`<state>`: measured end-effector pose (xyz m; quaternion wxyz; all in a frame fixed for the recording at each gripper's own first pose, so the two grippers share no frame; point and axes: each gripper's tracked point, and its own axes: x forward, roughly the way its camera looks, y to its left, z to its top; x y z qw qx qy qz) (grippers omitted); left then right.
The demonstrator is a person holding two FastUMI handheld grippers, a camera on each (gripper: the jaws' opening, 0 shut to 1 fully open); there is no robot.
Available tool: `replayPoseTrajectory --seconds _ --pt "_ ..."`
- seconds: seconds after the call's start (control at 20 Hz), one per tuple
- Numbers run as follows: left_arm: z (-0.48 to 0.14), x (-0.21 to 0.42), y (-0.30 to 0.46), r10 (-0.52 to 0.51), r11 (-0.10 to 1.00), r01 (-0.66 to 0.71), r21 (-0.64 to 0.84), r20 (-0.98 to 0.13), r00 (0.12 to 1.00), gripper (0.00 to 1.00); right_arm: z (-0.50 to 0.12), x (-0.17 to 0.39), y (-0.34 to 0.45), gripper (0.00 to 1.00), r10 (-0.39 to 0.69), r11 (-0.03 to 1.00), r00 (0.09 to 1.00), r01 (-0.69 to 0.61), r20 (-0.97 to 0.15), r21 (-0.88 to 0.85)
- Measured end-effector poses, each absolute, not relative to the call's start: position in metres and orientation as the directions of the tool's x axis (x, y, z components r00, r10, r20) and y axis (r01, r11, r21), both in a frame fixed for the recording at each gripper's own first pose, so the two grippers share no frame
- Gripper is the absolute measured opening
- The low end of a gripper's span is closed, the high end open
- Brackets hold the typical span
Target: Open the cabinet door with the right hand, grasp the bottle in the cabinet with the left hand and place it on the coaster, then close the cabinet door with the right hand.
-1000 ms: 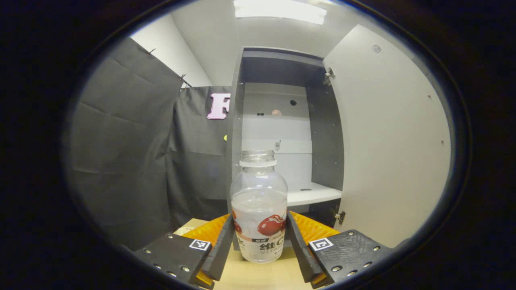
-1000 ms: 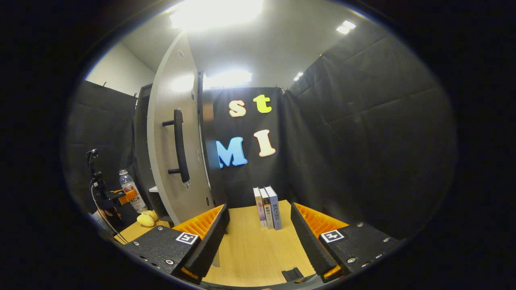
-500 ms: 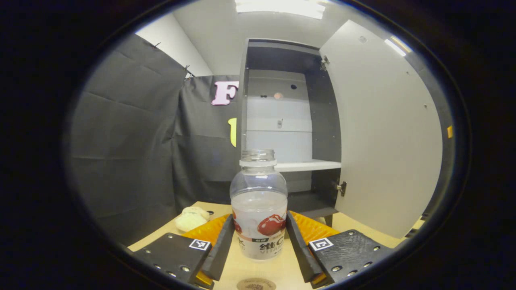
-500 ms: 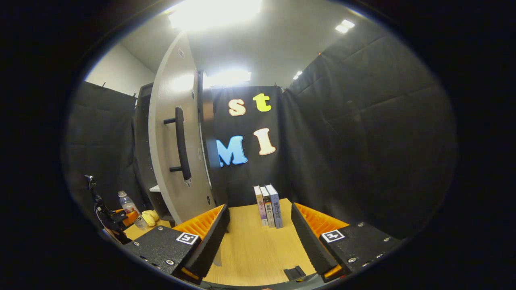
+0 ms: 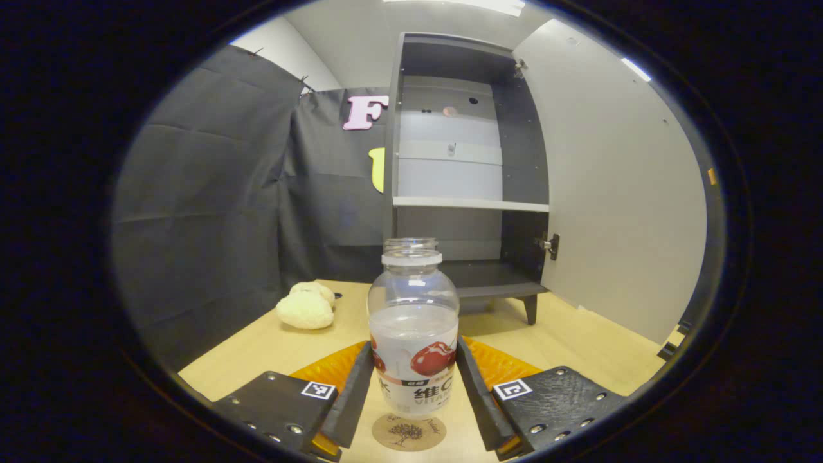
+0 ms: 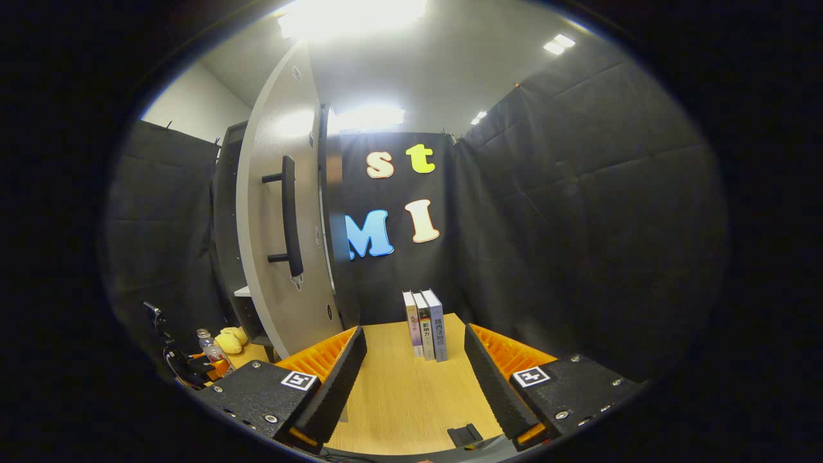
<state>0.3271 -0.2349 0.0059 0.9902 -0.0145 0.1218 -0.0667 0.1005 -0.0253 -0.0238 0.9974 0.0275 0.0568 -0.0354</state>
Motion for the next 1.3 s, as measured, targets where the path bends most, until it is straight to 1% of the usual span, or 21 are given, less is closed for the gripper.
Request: replayPoseTrajectory --seconds 0.15,0.2,0.25,0.3,0.35,0.5,0.55,0.6,0.65,0.75,0.8,0.85,1.0,1.05,1.1,1.15,1.2,1.25,1.3 --pt "0.0 0.328 -0.233 -0.117 0.992 0.103 -0.066 -0.257 0.959 0.74 -0.031 0.102 -0.021 0.95 -0.061 0.997 0.989 0.066 -0.134 0.031" --pt "-0.001 0.329 -0.233 -0.113 0.993 0.097 -0.072 -0.261 0.959 0.77 -0.033 0.104 -0.02 0.95 -0.061 0.998 0.988 0.065 -0.139 0.024" --pt "-0.001 0.33 -0.232 -0.109 0.993 0.093 -0.074 -0.265 0.958 0.77 -0.035 0.105 -0.02 0.95 -0.059 0.998 0.988 0.062 -0.144 0.017" --pt "-0.003 0.33 -0.232 -0.108 0.993 0.092 -0.069 -0.272 0.956 0.74 -0.037 0.107 -0.018 0.94 -0.057 0.998 0.988 0.06 -0.147 0.014" --pt "-0.004 0.33 -0.232 -0.104 0.994 0.091 -0.059 -0.279 0.955 0.77 -0.037 0.107 -0.017 0.94 -0.055 0.998 0.987 0.057 -0.15 0.01" --pt "-0.008 0.33 -0.231 -0.096 0.995 0.08 -0.067 -0.287 0.953 0.78 -0.039 0.11 -0.015 0.94 -0.053 0.999 0.987 0.053 -0.154 -0.004" --pt "-0.011 0.329 -0.231 -0.09 0.995 0.075 -0.063 -0.299 0.95 0.75 -0.04 0.111 -0.014 0.95 -0.049 0.999 0.986 0.049 -0.157 -0.004" --pt "-0.011 0.329 -0.231 -0.085 0.996 0.071 -0.055 -0.312 0.946 0.75 -0.041 0.111 -0.012 0.94 -0.043 0.999 0.986 0.043 -0.158 -0.002" --pt "-0.007 0.329 -0.231 -0.084 0.996 0.073 -0.047 -0.303 0.949 0.72 -0.041 0.112 -0.01 0.94 -0.038 0.999 0.987 0.039 -0.158 -0.002" --pt "-0.012 0.329 -0.229 -0.087 0.996 0.081 -0.034 -0.3 0.95 0.78 -0.042 0.112 -0.011 0.94 -0.041 0.999 0.987 0.039 -0.156 -0.012" --pt "-0.011 0.33 -0.228 -0.087 0.996 0.081 -0.031 -0.299 0.95 0.78 -0.042 0.113 -0.012 0.95 -0.041 0.999 0.987 0.04 -0.154 -0.013" --pt "-0.013 0.329 -0.228 -0.085 0.996 0.079 -0.031 -0.312 0.946 0.75 -0.041 0.112 -0.013 0.95 -0.04 0.999 0.987 0.039 -0.154 -0.009" --pt "-0.01 0.328 -0.222 -0.055 0.999 0.052 -0.017 -0.333 0.941 0.77 -0.042 0.113 -0.013 0.94 -0.036 0.999 0.987 0.038 -0.154 0.01" --pt "-0.006 0.328 -0.22 -0.045 0.999 0.044 -0.011 -0.326 0.944 0.85 -0.042 0.114 -0.014 0.94 -0.036 0.999 0.988 0.038 -0.152 0.014" --pt "-0.007 0.328 -0.219 -0.037 0.999 0.038 -0.001 -0.32 0.947 0.82 -0.041 0.115 -0.014 0.95 -0.035 0.999 0.988 0.038 -0.148 0.019" --pt "-0.005 0.329 -0.217 -0.028 0.999 0.033 0.009 -0.315 0.949 0.85 -0.039 0.115 -0.015 0.95 -0.033 0.999 0.989 0.037 -0.144 0.025" --pt "-0.002 0.327 -0.215 -0.024 0.999 0.029 0.014 -0.311 0.95 0.82 -0.038 0.117 -0.015 0.95 -0.032 0.999 0.989 0.037 -0.141 0.033" --pt "0.001 0.324 -0.216 -0.025 1.0 0.029 0.008 -0.309 0.951 0.82 -0.036 0.117 -0.015 0.94 -0.03 0.998 0.99 0.036 -0.14 0.041" --pt "0.005 0.325 -0.219 -0.03 1.0 0.031 -0.003 -0.302 0.953 0.85 -0.034 0.118 -0.014 0.94 -0.025 0.998 0.99 0.032 -0.138 0.052"
